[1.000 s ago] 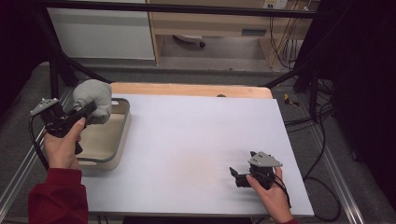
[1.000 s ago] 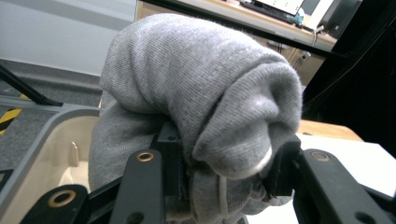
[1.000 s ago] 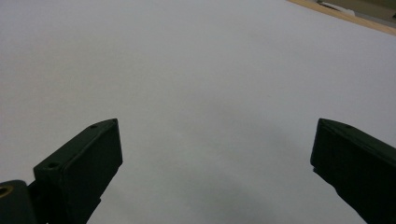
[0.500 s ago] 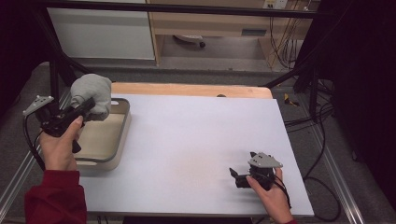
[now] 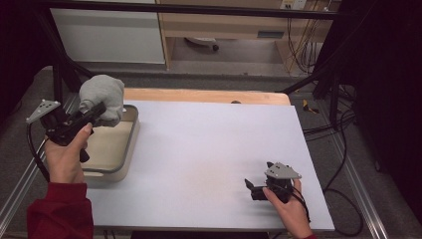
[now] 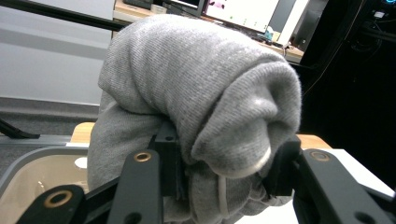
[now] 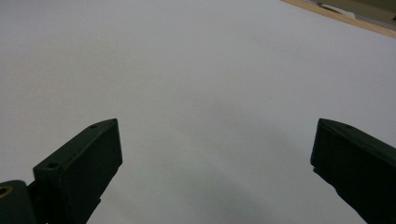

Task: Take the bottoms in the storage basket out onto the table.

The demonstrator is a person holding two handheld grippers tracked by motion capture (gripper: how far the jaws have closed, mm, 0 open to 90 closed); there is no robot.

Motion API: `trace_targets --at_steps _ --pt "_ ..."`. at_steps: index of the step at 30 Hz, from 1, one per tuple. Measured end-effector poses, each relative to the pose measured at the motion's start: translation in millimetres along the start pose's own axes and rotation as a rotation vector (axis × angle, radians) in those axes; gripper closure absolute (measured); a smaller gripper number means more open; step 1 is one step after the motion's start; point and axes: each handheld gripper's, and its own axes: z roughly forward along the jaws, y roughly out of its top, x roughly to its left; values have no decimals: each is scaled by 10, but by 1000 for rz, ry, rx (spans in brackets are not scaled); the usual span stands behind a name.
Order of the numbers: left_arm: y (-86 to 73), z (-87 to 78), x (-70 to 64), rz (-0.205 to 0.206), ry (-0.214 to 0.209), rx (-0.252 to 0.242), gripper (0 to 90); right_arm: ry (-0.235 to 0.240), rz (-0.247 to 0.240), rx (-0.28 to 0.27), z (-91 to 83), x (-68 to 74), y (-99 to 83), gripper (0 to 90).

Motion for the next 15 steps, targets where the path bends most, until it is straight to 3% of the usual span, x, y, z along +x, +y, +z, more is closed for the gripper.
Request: trace_targets --at_steps 15 --pt "-8 39 -99 28 -24 16 571 2 -3 -1 2 3 0 24"
